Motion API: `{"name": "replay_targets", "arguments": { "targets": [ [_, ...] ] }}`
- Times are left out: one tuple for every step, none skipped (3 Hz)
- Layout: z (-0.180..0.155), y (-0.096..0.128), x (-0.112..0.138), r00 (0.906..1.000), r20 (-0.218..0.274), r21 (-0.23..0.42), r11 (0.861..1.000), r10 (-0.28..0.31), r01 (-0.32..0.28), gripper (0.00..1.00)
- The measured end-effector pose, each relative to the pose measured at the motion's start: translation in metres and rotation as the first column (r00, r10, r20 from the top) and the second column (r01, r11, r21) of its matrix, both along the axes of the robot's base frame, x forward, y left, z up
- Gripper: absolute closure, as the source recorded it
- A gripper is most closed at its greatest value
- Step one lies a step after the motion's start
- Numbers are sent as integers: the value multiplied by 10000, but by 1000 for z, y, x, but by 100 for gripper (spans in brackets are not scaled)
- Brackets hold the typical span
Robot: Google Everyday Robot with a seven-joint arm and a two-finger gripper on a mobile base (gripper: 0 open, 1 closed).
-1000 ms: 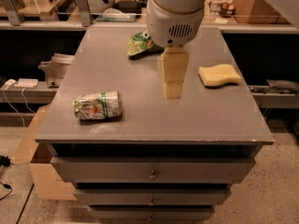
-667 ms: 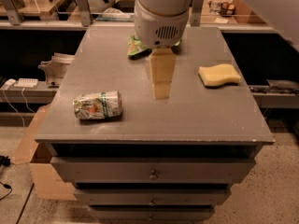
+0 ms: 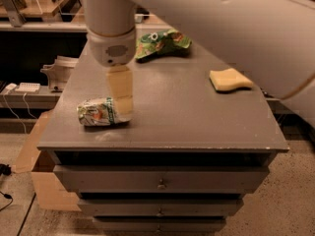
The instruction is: Place 7up can upright
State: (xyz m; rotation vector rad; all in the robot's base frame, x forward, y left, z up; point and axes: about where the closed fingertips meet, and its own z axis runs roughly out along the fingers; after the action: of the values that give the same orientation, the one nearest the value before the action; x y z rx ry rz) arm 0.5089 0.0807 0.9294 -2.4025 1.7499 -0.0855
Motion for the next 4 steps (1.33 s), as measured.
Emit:
{"name": "replay_targets", "arguments": {
  "targets": [
    [-23, 38, 1, 9994, -305, -191, 9996, 191, -197, 0],
    [-45, 69, 3, 9978, -608, -273, 9992, 278, -295, 0],
    [-62, 87, 5, 9961, -825, -307, 9990, 307, -333, 0],
    [-75, 88, 10, 9963, -849, -481, 9988, 89, -131, 0]
  ]
}}
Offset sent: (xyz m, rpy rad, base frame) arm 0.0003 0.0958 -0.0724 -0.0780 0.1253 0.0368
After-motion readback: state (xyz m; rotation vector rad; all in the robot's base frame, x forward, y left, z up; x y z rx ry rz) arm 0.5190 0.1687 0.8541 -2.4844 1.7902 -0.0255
